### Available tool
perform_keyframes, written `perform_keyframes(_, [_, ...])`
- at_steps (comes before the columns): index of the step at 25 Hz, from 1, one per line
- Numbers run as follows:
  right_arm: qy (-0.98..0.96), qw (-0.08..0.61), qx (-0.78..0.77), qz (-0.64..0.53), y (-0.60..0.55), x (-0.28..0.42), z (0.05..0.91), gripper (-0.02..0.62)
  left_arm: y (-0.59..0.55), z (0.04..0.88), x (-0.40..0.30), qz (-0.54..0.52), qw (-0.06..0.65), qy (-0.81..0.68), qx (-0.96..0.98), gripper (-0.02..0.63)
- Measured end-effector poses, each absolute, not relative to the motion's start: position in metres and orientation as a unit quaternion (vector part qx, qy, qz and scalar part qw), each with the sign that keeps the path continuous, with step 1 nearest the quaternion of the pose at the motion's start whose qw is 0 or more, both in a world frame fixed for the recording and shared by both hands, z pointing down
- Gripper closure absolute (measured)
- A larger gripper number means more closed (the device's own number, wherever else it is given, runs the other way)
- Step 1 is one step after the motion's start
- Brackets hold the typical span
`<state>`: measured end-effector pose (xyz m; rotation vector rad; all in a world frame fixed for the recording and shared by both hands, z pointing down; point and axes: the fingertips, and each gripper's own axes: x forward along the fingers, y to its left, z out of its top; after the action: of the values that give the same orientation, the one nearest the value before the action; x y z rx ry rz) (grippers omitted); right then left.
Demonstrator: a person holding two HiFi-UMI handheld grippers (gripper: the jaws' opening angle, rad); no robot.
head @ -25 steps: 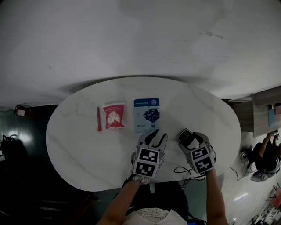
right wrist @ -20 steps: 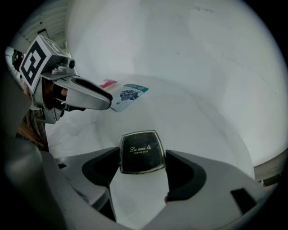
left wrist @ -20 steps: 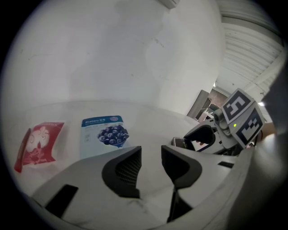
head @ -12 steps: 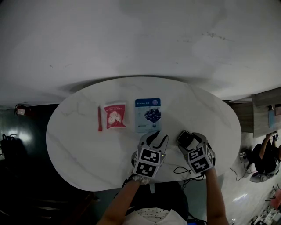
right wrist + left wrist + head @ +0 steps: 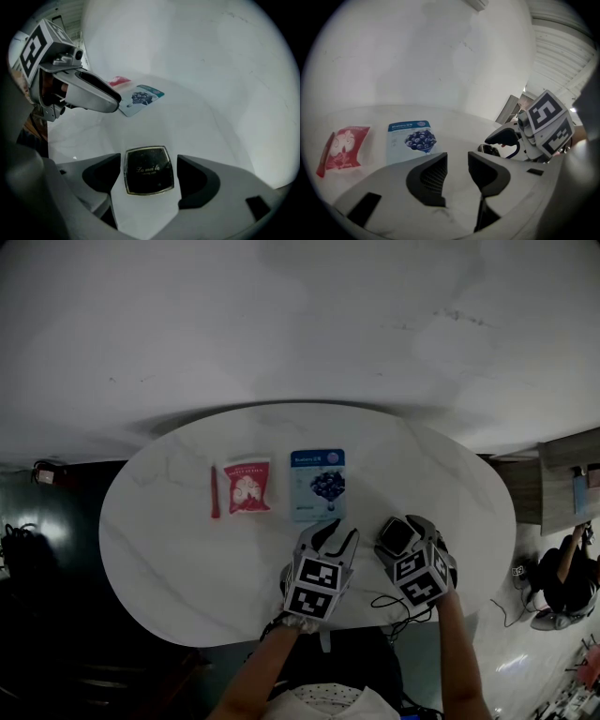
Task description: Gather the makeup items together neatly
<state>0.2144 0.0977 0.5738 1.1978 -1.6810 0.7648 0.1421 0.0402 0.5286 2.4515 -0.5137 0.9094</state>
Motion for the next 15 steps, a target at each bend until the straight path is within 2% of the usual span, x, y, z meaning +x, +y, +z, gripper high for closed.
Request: perform_keyframes(15, [-0.692, 0.433, 0.474, 0.331, 0.0987, 0.2114, 0.5790, 0.238, 0.0410, 0.5297, 0.1374, 0.330, 0.242, -0.195, 0.891, 0.430])
